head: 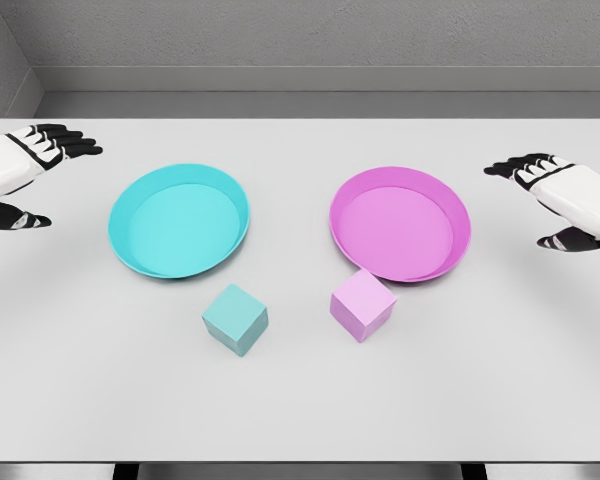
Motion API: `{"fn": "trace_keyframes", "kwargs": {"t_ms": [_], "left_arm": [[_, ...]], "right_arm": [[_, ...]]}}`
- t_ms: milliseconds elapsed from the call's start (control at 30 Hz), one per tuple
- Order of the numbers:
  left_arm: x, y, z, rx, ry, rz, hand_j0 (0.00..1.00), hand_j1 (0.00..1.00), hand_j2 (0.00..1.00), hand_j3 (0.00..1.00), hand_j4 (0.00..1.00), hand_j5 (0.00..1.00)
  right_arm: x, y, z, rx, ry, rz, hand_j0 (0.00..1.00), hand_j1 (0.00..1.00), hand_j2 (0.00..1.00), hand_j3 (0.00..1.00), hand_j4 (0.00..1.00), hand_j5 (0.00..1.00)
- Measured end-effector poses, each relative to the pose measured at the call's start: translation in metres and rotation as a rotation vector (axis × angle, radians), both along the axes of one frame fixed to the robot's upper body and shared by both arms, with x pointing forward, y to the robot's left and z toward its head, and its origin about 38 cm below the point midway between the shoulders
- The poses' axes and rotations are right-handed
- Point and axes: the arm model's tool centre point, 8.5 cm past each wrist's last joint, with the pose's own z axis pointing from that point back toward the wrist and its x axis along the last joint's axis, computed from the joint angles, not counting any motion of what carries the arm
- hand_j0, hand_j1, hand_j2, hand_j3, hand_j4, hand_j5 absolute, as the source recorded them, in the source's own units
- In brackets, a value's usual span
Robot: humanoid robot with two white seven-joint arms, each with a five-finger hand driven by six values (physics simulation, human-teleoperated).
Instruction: Place the blocks in the corresponding plates according to their colors
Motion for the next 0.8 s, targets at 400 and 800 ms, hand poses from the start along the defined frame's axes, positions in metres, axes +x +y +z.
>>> {"fn": "trace_keyframes", "kwargs": {"t_ms": [400, 800], "left_arm": [[-0.037, -0.044, -0.022, 0.016, 0.077, -0.16, 1.0, 1.0, 1.0, 1.0, 1.0, 1.0], [-0.052, -0.08, -0.039, -0.03, 0.122, -0.262, 1.0, 1.0, 1.0, 1.0, 1.0, 1.0]], "right_arm": [[0.024, 0.03, 0.026, -0.038, 0.0, 0.075, 1.0, 1.0, 1.0, 1.0, 1.0, 1.0], [0.008, 0.117, -0.033, -0.027, 0.167, 0.389, 1.0, 1.0, 1.0, 1.0, 1.0, 1.0]]}}
